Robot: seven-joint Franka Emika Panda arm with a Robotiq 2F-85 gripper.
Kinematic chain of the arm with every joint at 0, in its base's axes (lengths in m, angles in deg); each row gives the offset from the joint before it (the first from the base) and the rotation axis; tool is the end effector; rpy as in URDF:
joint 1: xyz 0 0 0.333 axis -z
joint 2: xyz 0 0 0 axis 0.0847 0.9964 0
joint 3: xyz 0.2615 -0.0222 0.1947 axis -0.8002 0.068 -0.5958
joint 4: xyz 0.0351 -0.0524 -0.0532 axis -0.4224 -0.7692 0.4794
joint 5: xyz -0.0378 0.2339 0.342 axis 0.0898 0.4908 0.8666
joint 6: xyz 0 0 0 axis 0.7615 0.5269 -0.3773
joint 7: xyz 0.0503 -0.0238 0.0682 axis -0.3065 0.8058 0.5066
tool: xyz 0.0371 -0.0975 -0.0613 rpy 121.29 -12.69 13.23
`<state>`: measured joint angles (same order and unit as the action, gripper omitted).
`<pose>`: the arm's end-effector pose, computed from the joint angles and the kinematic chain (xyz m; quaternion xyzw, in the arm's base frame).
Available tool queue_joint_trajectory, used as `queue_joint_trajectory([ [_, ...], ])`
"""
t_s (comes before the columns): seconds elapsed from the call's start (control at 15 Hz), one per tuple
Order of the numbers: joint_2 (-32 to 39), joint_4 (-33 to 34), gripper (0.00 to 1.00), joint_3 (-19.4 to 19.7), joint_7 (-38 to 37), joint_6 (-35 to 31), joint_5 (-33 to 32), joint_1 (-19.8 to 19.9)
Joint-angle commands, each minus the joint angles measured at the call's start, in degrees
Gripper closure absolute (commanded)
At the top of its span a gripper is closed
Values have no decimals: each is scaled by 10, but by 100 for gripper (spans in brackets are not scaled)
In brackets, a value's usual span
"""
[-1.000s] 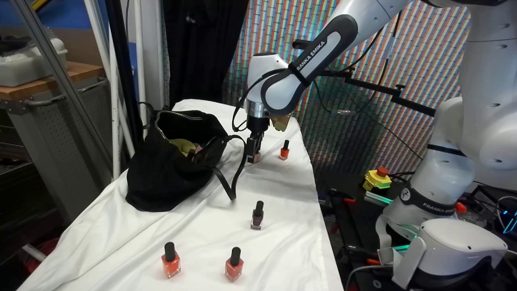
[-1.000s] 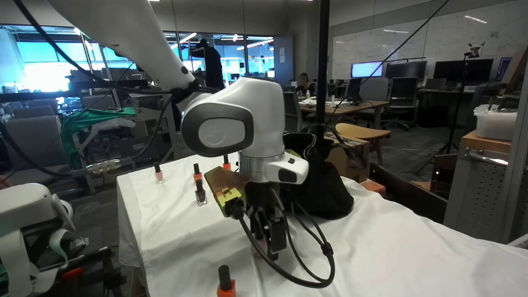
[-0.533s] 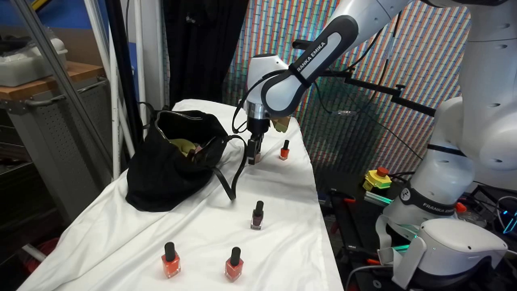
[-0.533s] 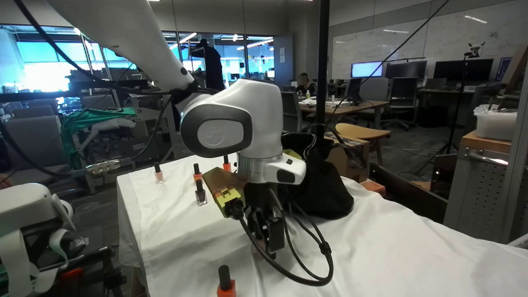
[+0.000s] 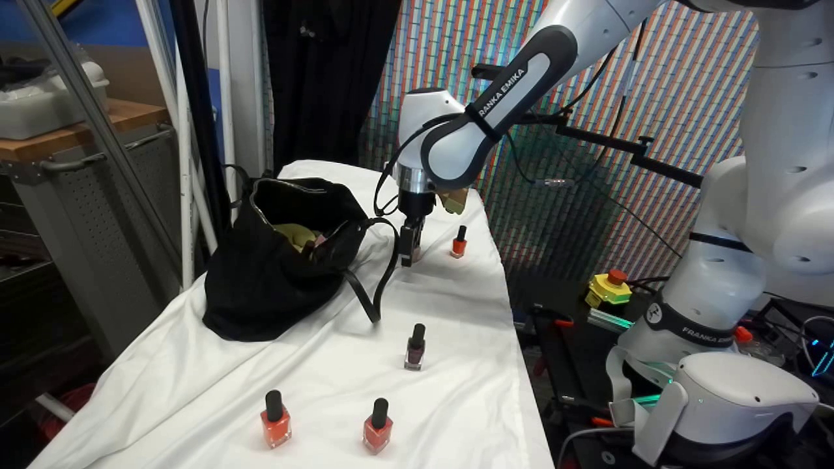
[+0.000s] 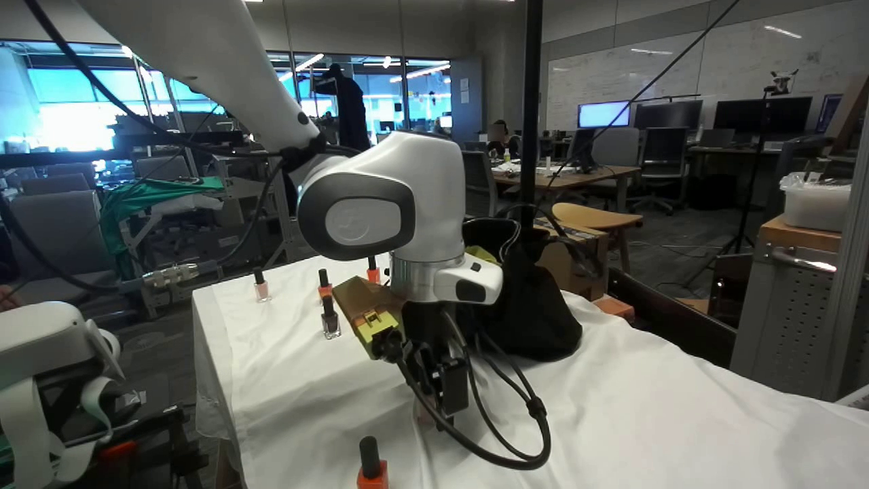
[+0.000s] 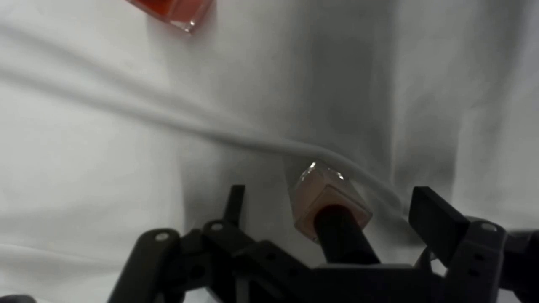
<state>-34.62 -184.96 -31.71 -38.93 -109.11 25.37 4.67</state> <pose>0.5379 -0.1402 0.1926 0.9990 -0.0382 -0.0201 0.0068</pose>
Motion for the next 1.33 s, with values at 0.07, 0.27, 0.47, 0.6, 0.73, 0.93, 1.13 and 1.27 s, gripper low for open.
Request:
queue_joint_trajectory([
  [0.07,5,6,0,-5,15,10,5,4],
  [0.27,6,7,26,-4,15,10,2,2],
  [0.47,6,8,44,-3,16,11,2,3],
  [0.6,6,8,58,-3,16,10,1,2],
  [0.73,5,7,72,-1,12,11,-2,1],
  [0.93,4,8,78,1,6,16,-8,-2],
  [1.13,0,10,78,4,2,30,-20,-7],
  [1.27,-8,11,78,9,-1,49,-40,-12],
])
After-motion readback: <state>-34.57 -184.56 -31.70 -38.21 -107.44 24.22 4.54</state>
